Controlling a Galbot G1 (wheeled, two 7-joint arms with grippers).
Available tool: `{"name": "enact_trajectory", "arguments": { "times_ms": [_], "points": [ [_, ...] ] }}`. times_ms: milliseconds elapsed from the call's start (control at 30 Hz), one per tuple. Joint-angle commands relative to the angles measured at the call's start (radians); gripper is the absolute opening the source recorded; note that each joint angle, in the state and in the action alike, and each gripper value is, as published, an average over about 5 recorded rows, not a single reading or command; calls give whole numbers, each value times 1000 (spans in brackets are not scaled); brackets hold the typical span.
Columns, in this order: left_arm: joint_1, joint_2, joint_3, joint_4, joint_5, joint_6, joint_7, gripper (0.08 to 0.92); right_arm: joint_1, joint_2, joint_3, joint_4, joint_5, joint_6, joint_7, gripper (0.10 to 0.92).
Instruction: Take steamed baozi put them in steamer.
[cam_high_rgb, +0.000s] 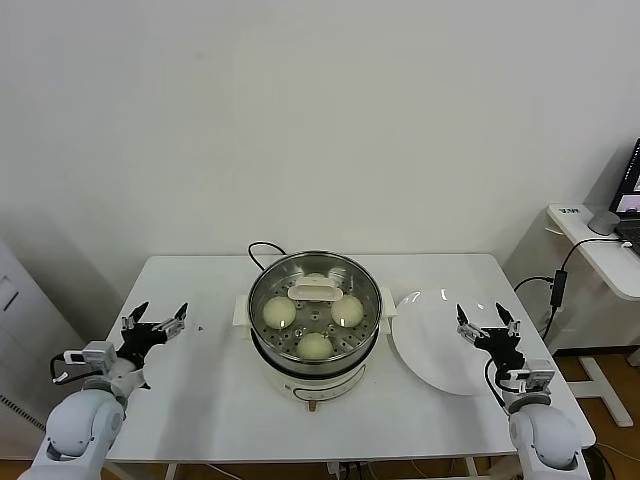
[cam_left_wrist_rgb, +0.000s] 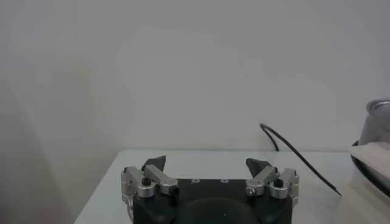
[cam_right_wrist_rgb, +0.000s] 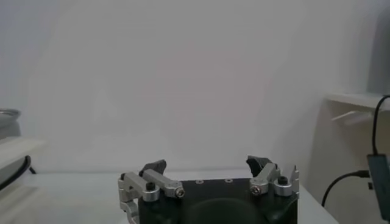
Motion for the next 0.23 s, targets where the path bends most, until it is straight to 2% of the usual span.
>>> {"name": "enact_trajectory", "arguments": {
  "times_ms": [33, 233],
  "points": [
    [2, 1, 1, -3, -1, 2, 1, 823, -3, 0, 3, 6, -13, -5, -3, 823],
    [2, 0, 0, -2, -1, 3, 2, 823, -7, 1, 3, 9, -29, -6, -10, 823]
  ]
}}
